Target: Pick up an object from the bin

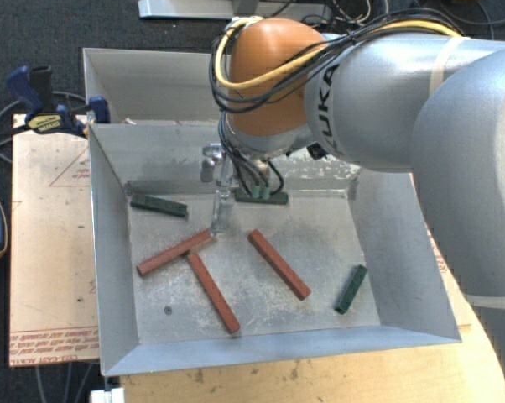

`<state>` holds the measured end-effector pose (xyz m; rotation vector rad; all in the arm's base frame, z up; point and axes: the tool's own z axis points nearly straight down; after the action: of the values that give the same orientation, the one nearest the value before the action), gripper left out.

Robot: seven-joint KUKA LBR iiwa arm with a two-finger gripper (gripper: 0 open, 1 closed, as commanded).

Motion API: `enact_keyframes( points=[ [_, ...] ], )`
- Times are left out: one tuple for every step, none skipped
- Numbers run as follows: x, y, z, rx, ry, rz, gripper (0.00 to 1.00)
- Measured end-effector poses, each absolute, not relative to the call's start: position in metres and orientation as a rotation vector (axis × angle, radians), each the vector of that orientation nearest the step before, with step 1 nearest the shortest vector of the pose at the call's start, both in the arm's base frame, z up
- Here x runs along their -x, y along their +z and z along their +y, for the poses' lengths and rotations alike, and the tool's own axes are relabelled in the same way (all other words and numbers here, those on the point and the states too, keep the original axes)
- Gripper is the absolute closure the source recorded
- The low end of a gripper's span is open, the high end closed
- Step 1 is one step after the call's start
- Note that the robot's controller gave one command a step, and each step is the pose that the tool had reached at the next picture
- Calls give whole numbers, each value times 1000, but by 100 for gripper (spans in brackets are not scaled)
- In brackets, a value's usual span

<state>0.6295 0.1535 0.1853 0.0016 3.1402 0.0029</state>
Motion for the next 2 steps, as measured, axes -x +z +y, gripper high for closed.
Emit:
enact_keyframes(
  points=[
    [-571,70,158,619,3,3077,0],
    [-572,72,158,617,3,3077,0]
  ],
)
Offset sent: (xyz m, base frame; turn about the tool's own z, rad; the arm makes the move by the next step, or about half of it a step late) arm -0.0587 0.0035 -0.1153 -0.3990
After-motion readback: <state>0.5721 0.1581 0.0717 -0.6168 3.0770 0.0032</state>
